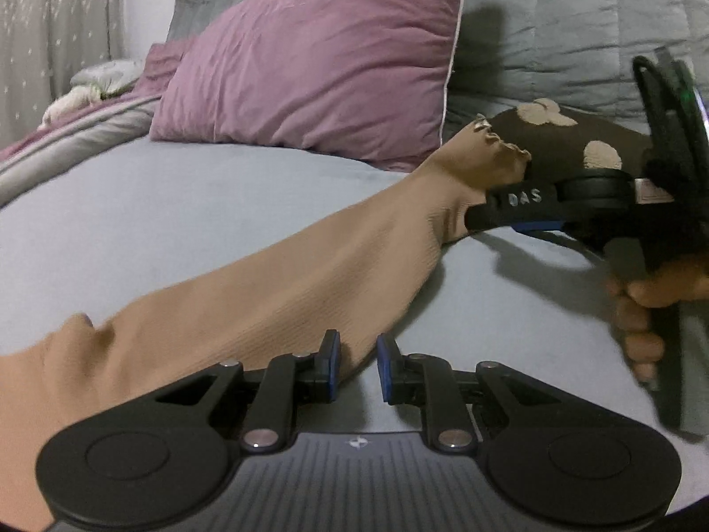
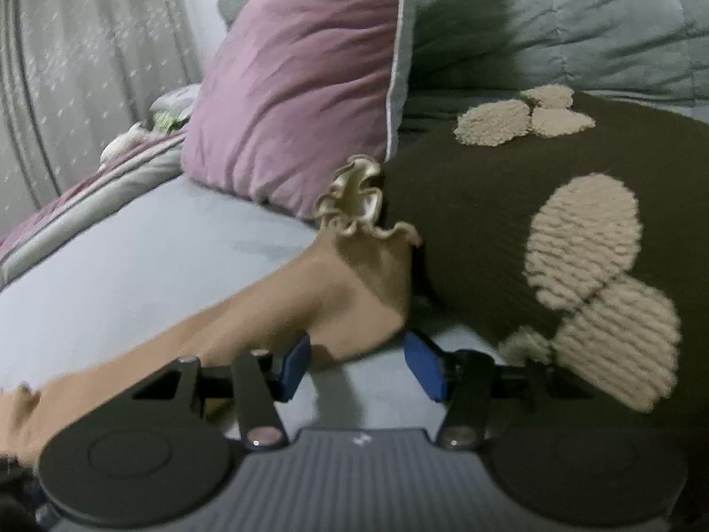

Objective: Fold clothes
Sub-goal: 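Pull the held sleeve straight with the right gripper toward the pillows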

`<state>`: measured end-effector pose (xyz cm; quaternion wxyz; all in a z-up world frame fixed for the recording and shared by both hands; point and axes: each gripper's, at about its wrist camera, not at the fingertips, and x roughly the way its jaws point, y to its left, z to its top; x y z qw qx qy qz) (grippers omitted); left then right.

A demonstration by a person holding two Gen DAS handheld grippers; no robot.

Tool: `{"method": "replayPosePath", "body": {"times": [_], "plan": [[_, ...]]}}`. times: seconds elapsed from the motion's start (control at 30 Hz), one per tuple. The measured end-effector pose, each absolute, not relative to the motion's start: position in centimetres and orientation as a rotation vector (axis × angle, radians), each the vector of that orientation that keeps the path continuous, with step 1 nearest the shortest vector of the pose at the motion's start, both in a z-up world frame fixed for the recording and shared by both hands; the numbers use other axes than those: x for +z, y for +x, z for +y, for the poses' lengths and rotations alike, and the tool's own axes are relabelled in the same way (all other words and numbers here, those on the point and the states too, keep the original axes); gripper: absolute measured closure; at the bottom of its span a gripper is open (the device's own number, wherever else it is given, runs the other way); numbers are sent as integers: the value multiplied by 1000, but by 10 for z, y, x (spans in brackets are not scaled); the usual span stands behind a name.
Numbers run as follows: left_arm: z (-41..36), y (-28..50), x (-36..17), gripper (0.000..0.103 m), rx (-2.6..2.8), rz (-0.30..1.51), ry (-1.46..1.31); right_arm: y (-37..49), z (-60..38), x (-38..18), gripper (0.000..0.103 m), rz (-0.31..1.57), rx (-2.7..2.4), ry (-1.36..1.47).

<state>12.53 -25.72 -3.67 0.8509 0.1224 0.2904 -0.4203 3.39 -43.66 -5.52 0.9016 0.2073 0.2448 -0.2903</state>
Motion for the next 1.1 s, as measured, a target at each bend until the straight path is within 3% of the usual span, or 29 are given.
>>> {"method": "replayPosePath", "body": {"times": [0.03,0.13,0.47,0.7,0.8,0.87,0.93,1.1], "plan": [[-257,126,-36,85,-887,617,250,36,-439,-55,58,498,-608,435],[-255,128,-34,85,-896,633,237,41,-443,-51,94,473,-613,430],[-223,152,2,85,-949,638,-69,30,-438,-3,95,372,-552,156],[-239,169,-43,86,-922,840,-132,24,-437,-27,95,439,-570,128],[-241,159,-46,86,-943,819,-125,21,-426,-28,84,435,-577,62],[-242,156,-42,86,-964,832,-115,16,-420,-23,62,416,-576,35],[-237,154,-31,86,-982,822,-111,12,-413,-18,51,394,-582,-1],[-205,154,-6,86,-936,737,-138,4,-396,-2,48,337,-580,-100]]}}
